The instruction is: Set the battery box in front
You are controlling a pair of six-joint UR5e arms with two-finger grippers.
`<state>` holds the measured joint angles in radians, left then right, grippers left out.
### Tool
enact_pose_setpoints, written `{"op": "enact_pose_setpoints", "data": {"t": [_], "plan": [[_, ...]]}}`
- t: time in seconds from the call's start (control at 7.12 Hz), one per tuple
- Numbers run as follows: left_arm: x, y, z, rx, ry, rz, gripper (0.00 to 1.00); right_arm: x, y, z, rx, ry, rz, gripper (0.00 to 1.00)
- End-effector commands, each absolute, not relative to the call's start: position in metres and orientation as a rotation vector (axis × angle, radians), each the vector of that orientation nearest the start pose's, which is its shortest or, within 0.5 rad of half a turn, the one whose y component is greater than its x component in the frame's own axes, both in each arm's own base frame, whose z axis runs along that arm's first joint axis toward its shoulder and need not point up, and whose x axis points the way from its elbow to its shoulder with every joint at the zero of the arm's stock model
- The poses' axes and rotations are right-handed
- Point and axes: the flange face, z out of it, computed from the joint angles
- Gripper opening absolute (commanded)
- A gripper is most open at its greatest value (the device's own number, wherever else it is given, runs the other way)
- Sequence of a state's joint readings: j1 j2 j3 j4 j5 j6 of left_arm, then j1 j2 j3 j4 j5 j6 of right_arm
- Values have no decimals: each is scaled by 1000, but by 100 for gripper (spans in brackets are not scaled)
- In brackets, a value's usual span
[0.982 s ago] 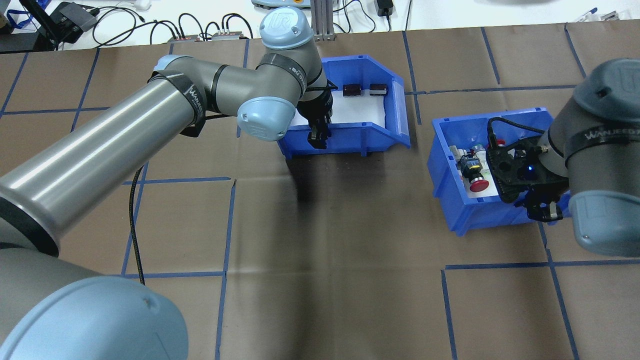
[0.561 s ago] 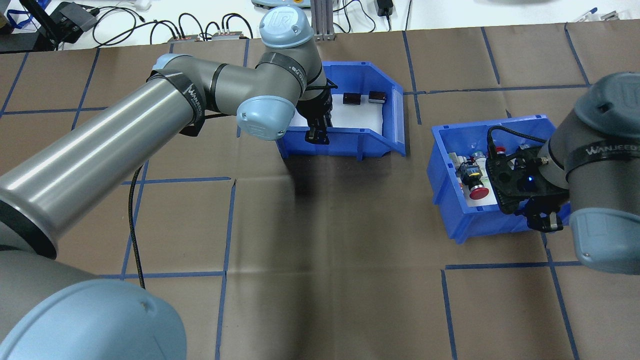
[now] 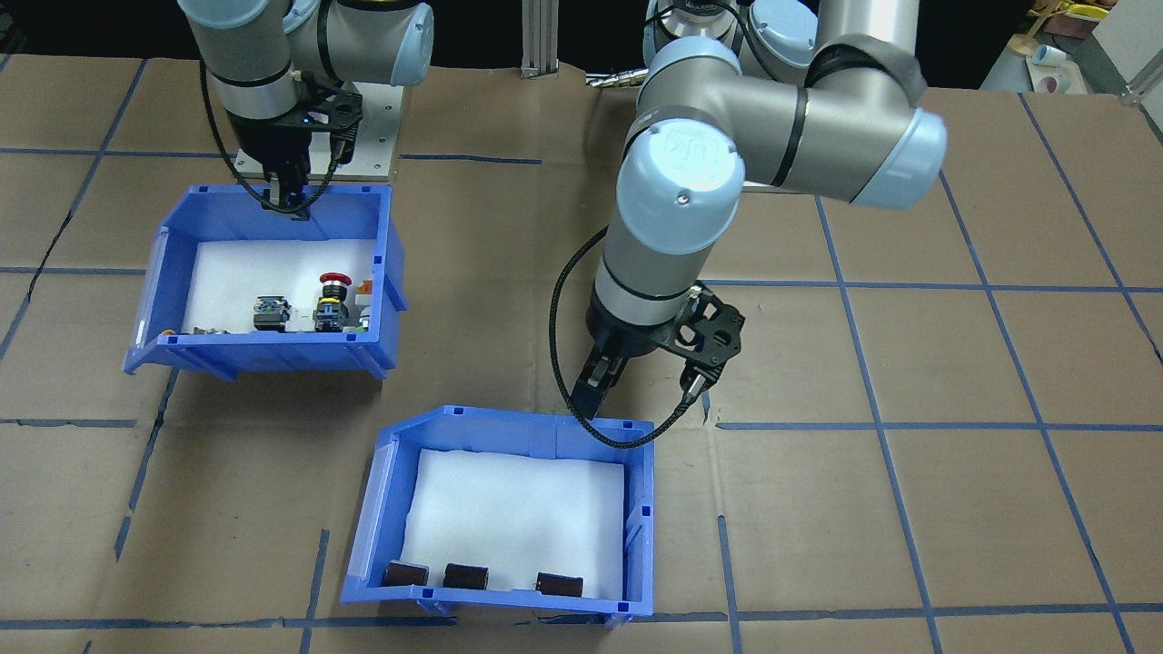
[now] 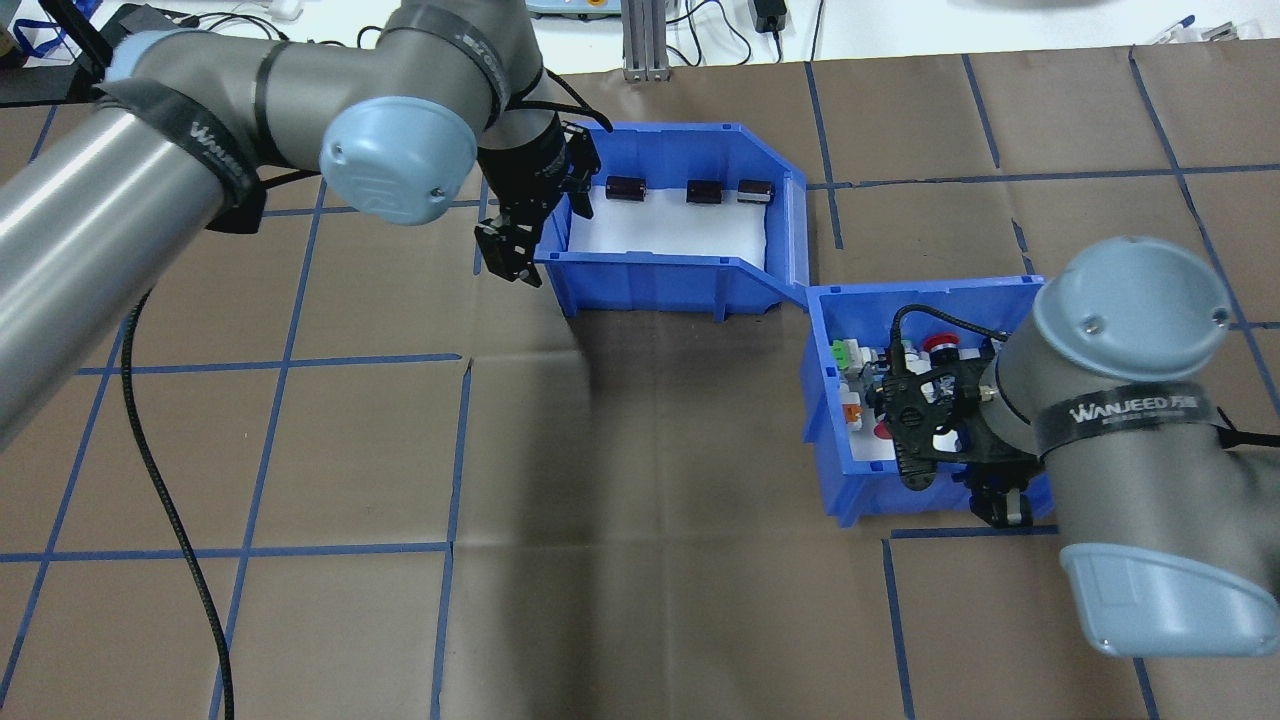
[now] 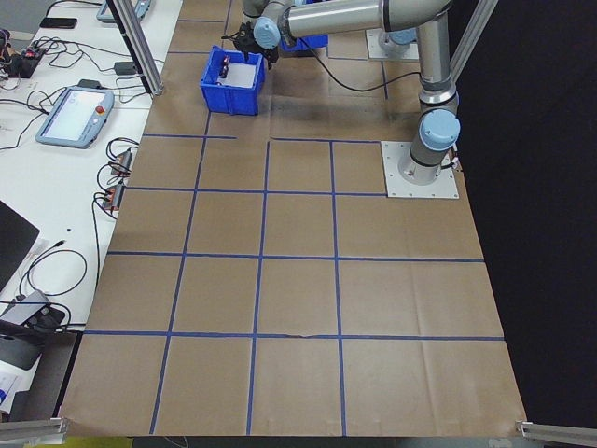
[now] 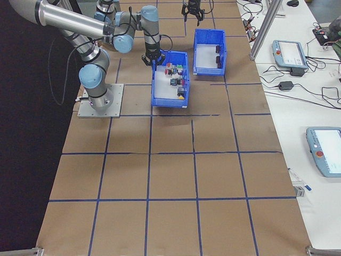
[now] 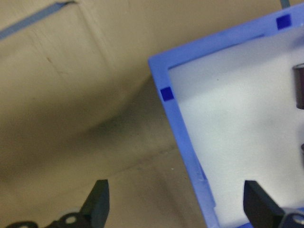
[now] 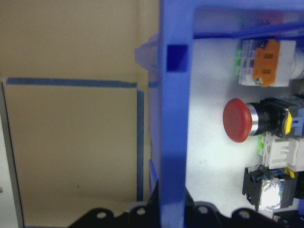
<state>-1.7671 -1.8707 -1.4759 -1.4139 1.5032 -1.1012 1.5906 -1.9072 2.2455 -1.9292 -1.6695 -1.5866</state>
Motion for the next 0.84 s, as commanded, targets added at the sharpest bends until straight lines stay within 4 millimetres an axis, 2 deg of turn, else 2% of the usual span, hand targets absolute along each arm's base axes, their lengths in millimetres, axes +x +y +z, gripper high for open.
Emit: {"op": "enact_pose_setpoints", "data": {"t": [0.0, 0.28, 0.42, 0.56, 0.7], "plan": [[-190, -534, 435, -822, 3031, 209, 98, 180, -306, 335, -2315, 2262, 56, 7], [-152, -514, 478, -277, 3170, 148, 98, 217, -291, 333, -2292, 2305, 2, 7], [-139, -499, 499, -100, 3190, 106, 98, 244, -288, 326, -2294, 2317, -53, 7], [-123, -487, 515, 62, 3198, 86, 98, 276, -285, 313, -2286, 2323, -72, 7], [-97, -482, 521, 41, 3202, 106, 98, 306, -285, 307, -2308, 2311, -75, 7]]}}
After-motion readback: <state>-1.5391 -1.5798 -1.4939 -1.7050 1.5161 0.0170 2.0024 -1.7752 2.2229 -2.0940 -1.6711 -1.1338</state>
